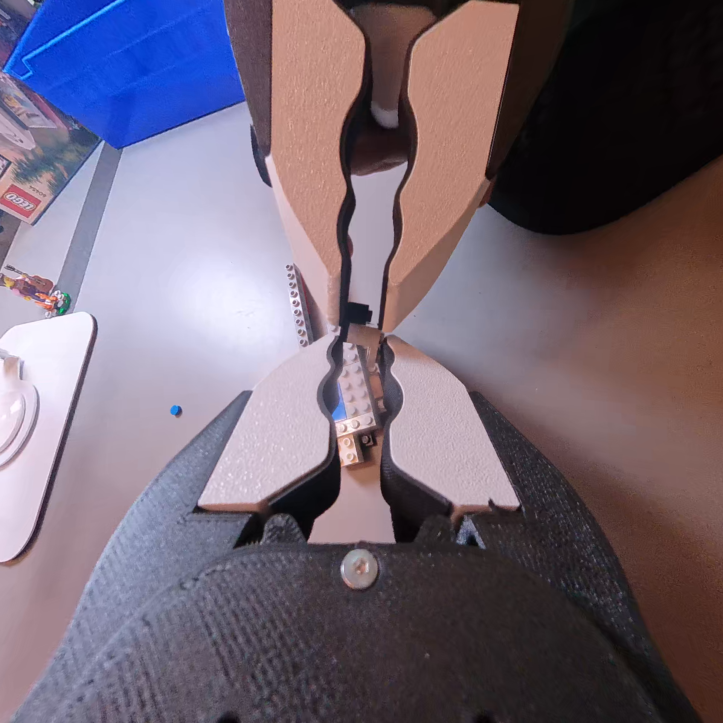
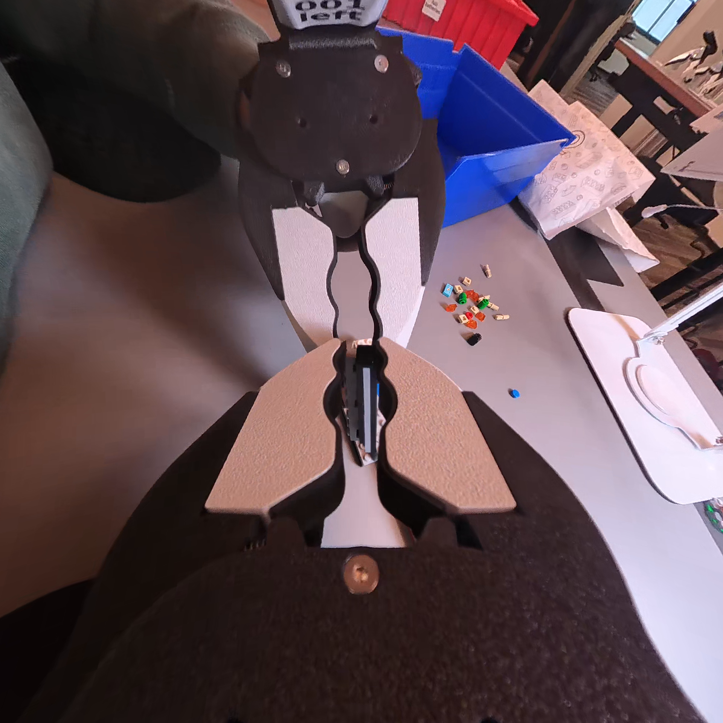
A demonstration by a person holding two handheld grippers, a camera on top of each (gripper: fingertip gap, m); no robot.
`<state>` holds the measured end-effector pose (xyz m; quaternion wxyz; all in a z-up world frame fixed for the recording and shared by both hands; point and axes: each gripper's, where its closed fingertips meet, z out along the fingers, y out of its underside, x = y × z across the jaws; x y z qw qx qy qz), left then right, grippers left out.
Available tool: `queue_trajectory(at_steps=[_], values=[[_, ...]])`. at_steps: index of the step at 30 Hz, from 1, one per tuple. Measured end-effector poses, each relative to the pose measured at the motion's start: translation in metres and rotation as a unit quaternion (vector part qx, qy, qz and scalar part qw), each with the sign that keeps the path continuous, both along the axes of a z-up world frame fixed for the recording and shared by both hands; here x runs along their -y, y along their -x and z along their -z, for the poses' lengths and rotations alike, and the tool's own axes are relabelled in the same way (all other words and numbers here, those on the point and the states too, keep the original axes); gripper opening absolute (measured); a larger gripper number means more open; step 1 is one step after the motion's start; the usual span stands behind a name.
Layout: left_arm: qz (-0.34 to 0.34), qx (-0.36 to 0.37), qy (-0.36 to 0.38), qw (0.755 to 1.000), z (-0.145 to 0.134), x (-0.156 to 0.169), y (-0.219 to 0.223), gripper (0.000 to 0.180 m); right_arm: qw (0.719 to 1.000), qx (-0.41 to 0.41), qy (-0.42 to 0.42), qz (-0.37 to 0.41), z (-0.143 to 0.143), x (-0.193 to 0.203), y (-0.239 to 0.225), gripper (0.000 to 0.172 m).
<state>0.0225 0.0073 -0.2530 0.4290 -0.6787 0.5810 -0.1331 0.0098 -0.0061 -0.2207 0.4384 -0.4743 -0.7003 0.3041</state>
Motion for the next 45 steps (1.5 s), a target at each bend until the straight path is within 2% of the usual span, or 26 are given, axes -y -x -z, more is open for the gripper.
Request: queue_trajectory(at_steps=[7,10,11,12,13,14,16,18,22,26,30,33,35,38,40,41,43,45], values=[[0.003,0.007,0.023,1.0,0.002,0.004,-0.001,0.019,1.0,0.008,0.002,0.006,0.002,-0.001,0.0,0.007],[0.006,0.04,0.049,0.998,-0.007,0.007,-0.003,0.019,0.997,-0.034,0.067,-0.004,-0.009,0.001,0.001,0.006],[0.005,0.04,0.062,0.997,-0.007,0.009,-0.003,0.019,0.992,-0.065,0.103,-0.017,-0.019,0.004,0.001,0.006],[0.0,0.0,0.066,0.998,0.007,0.008,0.001,0.019,0.982,-0.111,0.149,-0.037,-0.037,0.009,-0.001,0.007],[0.005,-0.005,0.067,0.998,0.017,0.01,0.0,0.019,0.972,-0.146,0.178,-0.051,-0.057,0.01,-0.004,0.007],[0.016,0.019,0.083,0.996,0.015,0.016,-0.005,0.019,0.969,-0.169,0.175,-0.048,-0.07,0.006,-0.008,0.007],[0.026,0.065,0.093,0.993,-0.008,0.018,-0.009,0.019,0.966,-0.186,0.18,-0.026,-0.077,-0.005,-0.015,0.007],[0.034,0.116,0.147,0.982,-0.022,0.022,-0.011,0.019,0.96,-0.177,0.215,-0.011,-0.067,-0.017,-0.018,0.007],[0.023,0.149,0.26,0.954,-0.001,0.028,-0.01,0.019,0.956,-0.155,0.249,-0.018,-0.05,-0.02,-0.015,0.008],[-0.006,0.138,0.29,0.947,0.015,0.023,-0.006,0.02,0.956,-0.133,0.261,-0.029,-0.041,-0.018,-0.015,0.007],[-0.027,0.135,0.284,0.949,0.02,0.017,-0.002,0.02,0.961,-0.095,0.258,-0.034,-0.025,-0.014,-0.014,0.008],[-0.041,0.123,0.257,0.958,0.021,0.01,0.003,0.038,0.959,-0.081,0.267,-0.043,-0.018,-0.01,-0.012,0.008],[-0.042,0.129,0.222,0.966,0.014,0.004,0.006,0.045,0.957,-0.083,0.274,-0.052,-0.017,-0.008,-0.012,0.008],[-0.027,0.176,0.18,0.967,-0.01,0.001,0.006,0.04,0.958,-0.108,0.255,-0.069,-0.022,-0.003,-0.013,0.008],[-0.008,0.234,0.193,0.953,-0.028,0.003,0.003,0.035,0.97,-0.12,0.199,-0.069,-0.022,-0.002,-0.013,0.008],[0.011,0.271,0.227,0.935,-0.037,0.009,0.001,0.03,0.977,-0.123,0.159,-0.068,-0.021,-0.001,-0.012,0.008],[0.042,0.348,0.318,0.881,-0.054,0.017,0.0,0.024,0.987,-0.126,0.078,-0.065,-0.019,0.003,-0.011,0.008],[0.033,0.396,0.377,0.837,-0.058,0.012,0.003,0.02,0.989,-0.131,0.015,-0.061,-0.021,0.008,-0.008,0.008]])
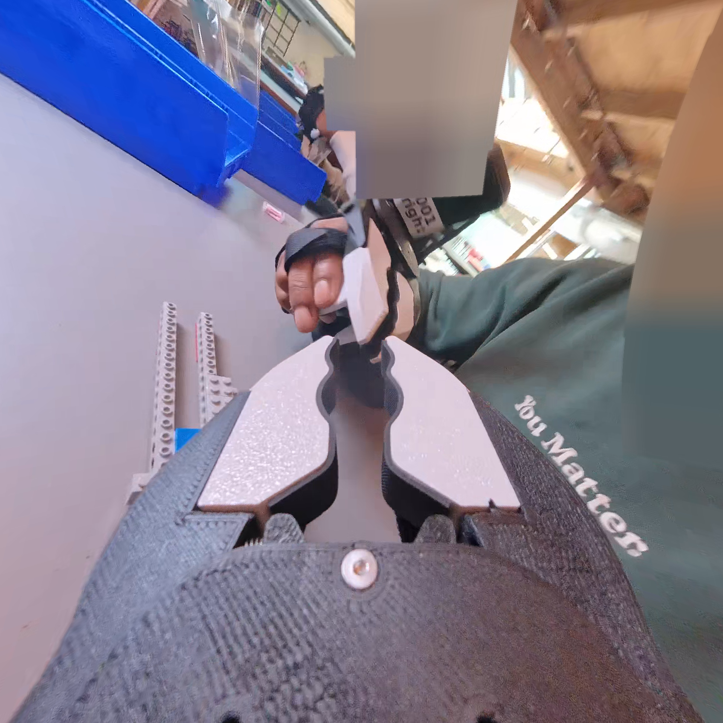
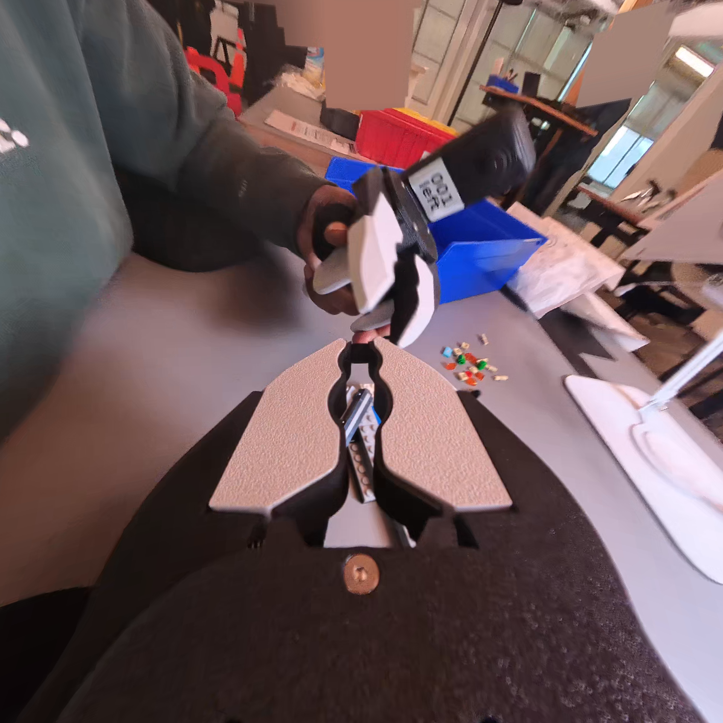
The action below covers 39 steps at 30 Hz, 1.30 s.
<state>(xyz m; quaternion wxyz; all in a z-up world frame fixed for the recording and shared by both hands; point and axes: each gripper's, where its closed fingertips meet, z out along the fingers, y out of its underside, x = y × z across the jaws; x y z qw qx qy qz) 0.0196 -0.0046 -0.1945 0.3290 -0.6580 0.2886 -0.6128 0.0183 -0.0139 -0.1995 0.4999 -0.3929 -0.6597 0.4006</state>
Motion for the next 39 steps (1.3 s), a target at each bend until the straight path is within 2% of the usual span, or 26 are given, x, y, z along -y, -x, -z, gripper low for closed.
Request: queue_trajectory(at_steps=[5,8,9,12,14,16,17,18,20,21,22,23,25,28,32,39], values=[[0.035,0.034,0.07,0.996,0.004,0.007,-0.006,0.022,0.995,-0.014,-0.098,0.035,-0.006,0.003,0.004,0.008],[0.055,0.049,0.082,0.994,0.002,0.013,-0.011,0.007,0.992,-0.011,-0.118,0.038,-0.004,0.005,0.005,0.008],[0.054,0.047,0.079,0.994,0.002,0.013,-0.011,0.007,0.991,-0.011,-0.126,0.042,-0.004,0.005,0.005,0.008],[0.049,0.029,0.058,0.997,0.003,0.012,-0.009,0.007,0.989,-0.01,-0.135,0.052,-0.003,0.003,0.007,0.008],[0.033,-0.002,0.026,0.999,0.003,0.008,-0.005,0.006,0.99,-0.004,-0.121,0.066,-0.003,-0.003,0.007,0.015],[-0.019,-0.094,-0.058,0.994,0.005,-0.009,0.013,0.006,0.994,0.007,-0.08,0.07,-0.004,-0.011,0.004,0.025],[-0.056,-0.164,-0.12,0.978,0.006,-0.021,0.028,0.006,0.996,0.011,-0.058,0.073,-0.005,-0.016,0.001,0.027],[-0.098,-0.243,-0.184,0.947,0.003,-0.037,0.049,0.006,0.996,0.022,-0.039,0.075,-0.005,-0.022,-0.002,0.027],[-0.154,-0.419,-0.282,0.849,-0.003,-0.063,0.1,0.006,0.993,0.086,0.003,0.076,0.01,-0.031,-0.007,0.027],[-0.161,-0.493,-0.296,0.802,-0.005,-0.072,0.124,0.006,0.989,0.128,0.028,0.075,0.022,-0.034,-0.01,0.027],[-0.159,-0.546,-0.294,0.768,-0.005,-0.079,0.142,0.006,0.982,0.166,0.052,0.071,0.035,-0.034,-0.012,0.028],[-0.136,-0.581,-0.28,0.752,-0.001,-0.082,0.152,0.006,0.975,0.198,0.074,0.066,0.047,-0.033,-0.013,0.03],[-0.095,-0.608,-0.258,0.745,0.01,-0.094,0.156,0.006,0.964,0.239,0.1,0.056,0.066,-0.026,-0.013,0.036],[-0.016,-0.618,-0.2,0.76,0.042,-0.103,0.151,0.006,0.956,0.269,0.105,0.051,0.082,-0.017,-0.011,0.038],[0.042,-0.663,-0.166,0.728,0.076,-0.117,0.158,0.006,0.95,0.288,0.105,0.054,0.093,-0.012,-0.009,0.04],[0.119,-0.676,-0.133,0.715,0.088,-0.116,0.16,0.006,0.949,0.291,0.103,0.06,0.095,-0.013,-0.009,0.04]])
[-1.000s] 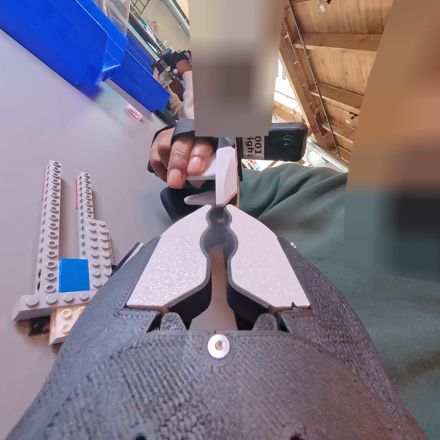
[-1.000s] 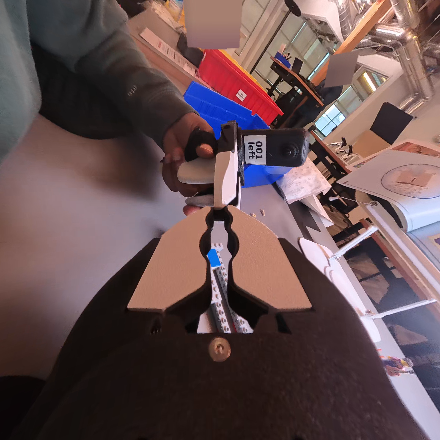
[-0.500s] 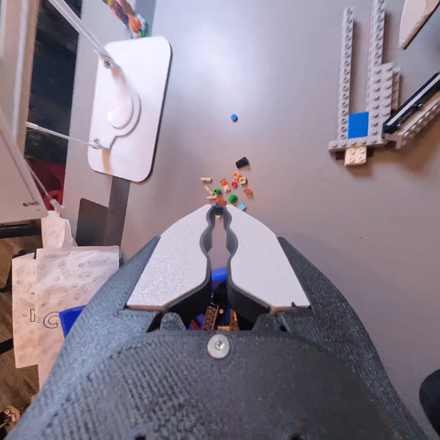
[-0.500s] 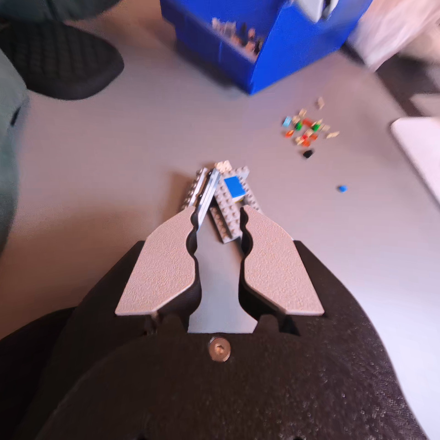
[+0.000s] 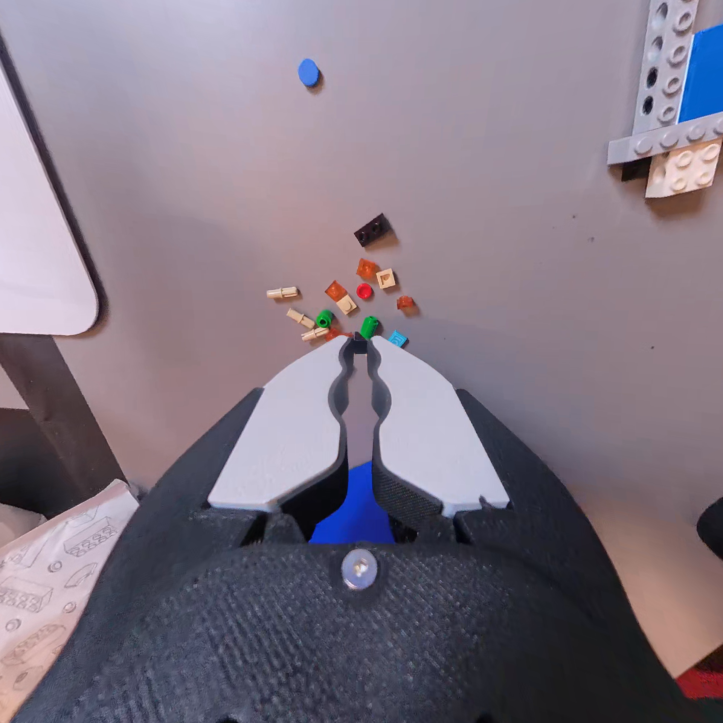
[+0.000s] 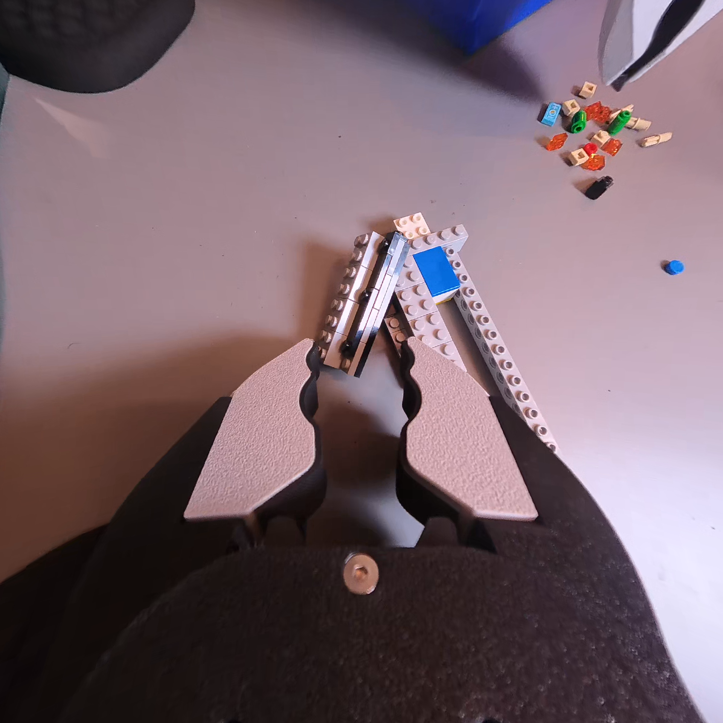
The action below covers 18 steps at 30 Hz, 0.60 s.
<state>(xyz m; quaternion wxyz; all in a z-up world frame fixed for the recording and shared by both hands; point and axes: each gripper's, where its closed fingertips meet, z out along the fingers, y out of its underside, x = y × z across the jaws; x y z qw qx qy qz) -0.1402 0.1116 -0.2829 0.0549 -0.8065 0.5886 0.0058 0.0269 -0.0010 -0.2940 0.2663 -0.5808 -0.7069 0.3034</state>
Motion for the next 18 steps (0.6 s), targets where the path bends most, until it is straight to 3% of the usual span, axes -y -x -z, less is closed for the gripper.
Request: queue_trajectory(at_steps=[7,13,18], values=[[0.026,-0.028,0.049,0.998,0.009,0.003,0.009,0.007,1.0,0.002,-0.005,0.002,0.0,0.0,0.001,0.04],[0.035,0.004,0.066,0.997,0.007,0.007,0.005,0.042,1.0,0.0,-0.006,0.002,0.0,-0.001,0.001,0.039],[0.033,0.041,0.074,0.996,-0.003,0.01,0.004,0.056,1.0,-0.002,-0.008,0.002,0.001,-0.001,0.001,0.038]])
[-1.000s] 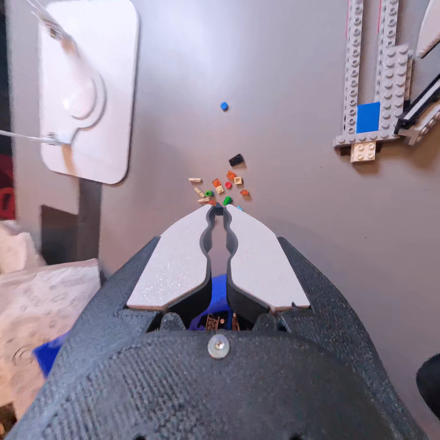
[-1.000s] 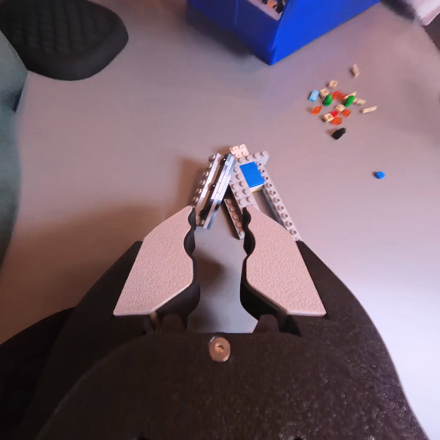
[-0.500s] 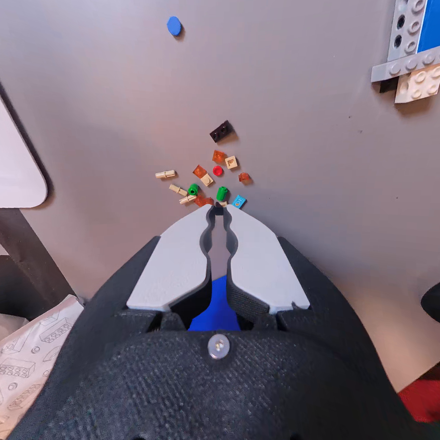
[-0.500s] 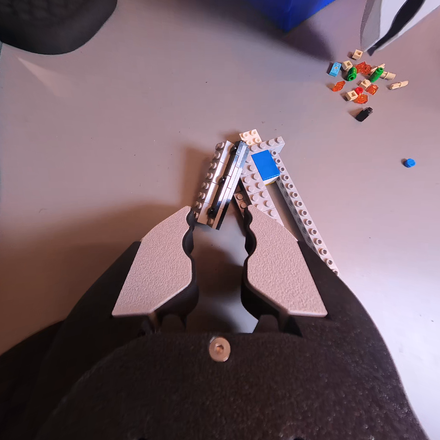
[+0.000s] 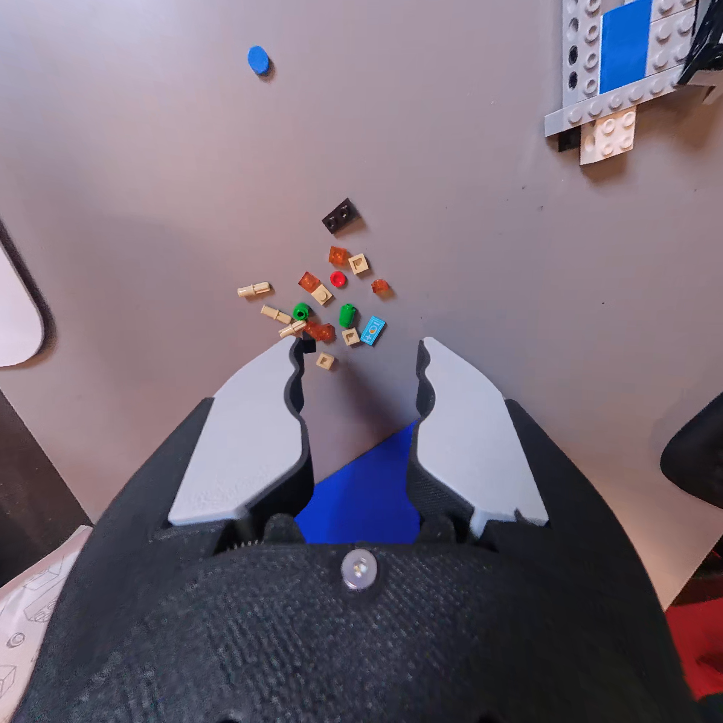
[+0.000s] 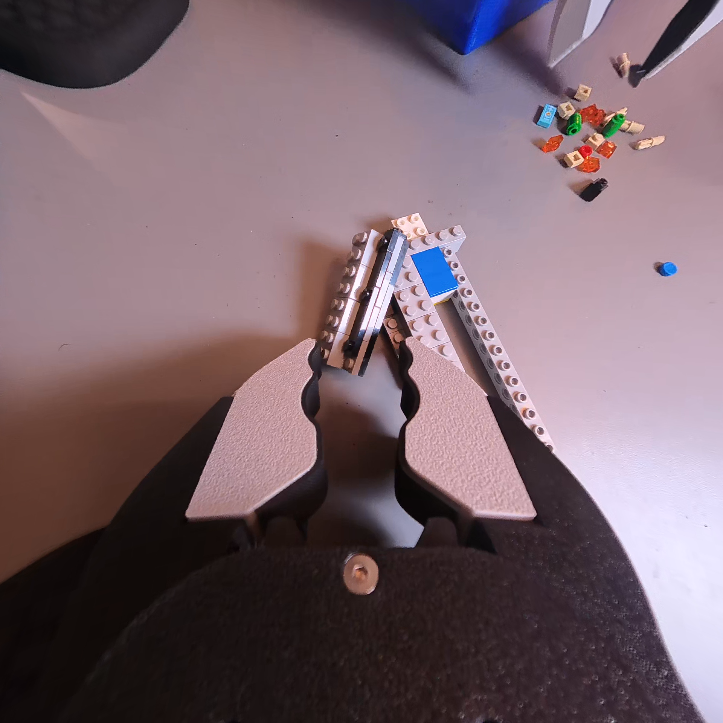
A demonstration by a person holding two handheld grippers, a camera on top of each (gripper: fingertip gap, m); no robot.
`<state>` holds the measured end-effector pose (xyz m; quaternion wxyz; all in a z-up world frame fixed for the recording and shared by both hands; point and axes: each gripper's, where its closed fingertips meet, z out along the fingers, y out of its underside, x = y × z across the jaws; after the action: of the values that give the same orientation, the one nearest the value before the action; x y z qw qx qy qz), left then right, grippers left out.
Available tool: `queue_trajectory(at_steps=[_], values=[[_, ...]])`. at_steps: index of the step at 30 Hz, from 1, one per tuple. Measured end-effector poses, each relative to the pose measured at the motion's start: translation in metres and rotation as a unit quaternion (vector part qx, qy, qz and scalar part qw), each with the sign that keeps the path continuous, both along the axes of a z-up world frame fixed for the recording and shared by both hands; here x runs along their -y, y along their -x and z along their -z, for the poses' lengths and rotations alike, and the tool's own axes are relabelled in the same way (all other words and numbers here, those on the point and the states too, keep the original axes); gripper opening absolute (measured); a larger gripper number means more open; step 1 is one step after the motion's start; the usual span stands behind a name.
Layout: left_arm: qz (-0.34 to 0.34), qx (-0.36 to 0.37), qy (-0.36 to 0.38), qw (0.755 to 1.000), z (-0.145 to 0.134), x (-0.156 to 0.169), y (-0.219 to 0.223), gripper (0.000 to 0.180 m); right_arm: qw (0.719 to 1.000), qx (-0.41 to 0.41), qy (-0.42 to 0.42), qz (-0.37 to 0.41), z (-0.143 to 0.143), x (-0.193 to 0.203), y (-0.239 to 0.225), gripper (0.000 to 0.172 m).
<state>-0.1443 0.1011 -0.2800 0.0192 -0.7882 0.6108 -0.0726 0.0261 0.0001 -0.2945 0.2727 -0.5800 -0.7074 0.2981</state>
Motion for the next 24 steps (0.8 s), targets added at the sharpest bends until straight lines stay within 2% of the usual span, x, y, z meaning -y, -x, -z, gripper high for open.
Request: queue_trajectory(at_steps=[7,11,14,16,19,24], values=[[-0.002,-0.003,-0.02,1.0,0.002,-0.006,0.004,0.057,1.0,0.0,-0.002,0.002,0.0,0.0,0.0,0.037],[0.012,-0.005,-0.025,1.0,0.006,-0.008,0.002,0.047,1.0,-0.001,-0.004,0.003,0.0,-0.001,0.001,0.037],[0.03,-0.01,-0.024,0.999,0.012,-0.008,0.0,0.029,1.0,-0.001,-0.004,0.003,0.0,-0.001,0.001,0.036],[0.036,-0.011,-0.014,0.999,0.019,-0.006,-0.002,0.026,1.0,-0.001,-0.003,0.003,0.0,-0.001,0.0,0.036],[0.045,-0.033,-0.004,0.998,0.028,-0.005,-0.001,0.033,1.0,-0.002,-0.003,0.003,0.0,-0.001,0.0,0.036],[0.044,-0.027,-0.02,0.998,0.024,-0.011,-0.004,0.049,1.0,-0.003,-0.003,0.002,0.0,-0.001,0.0,0.036]])
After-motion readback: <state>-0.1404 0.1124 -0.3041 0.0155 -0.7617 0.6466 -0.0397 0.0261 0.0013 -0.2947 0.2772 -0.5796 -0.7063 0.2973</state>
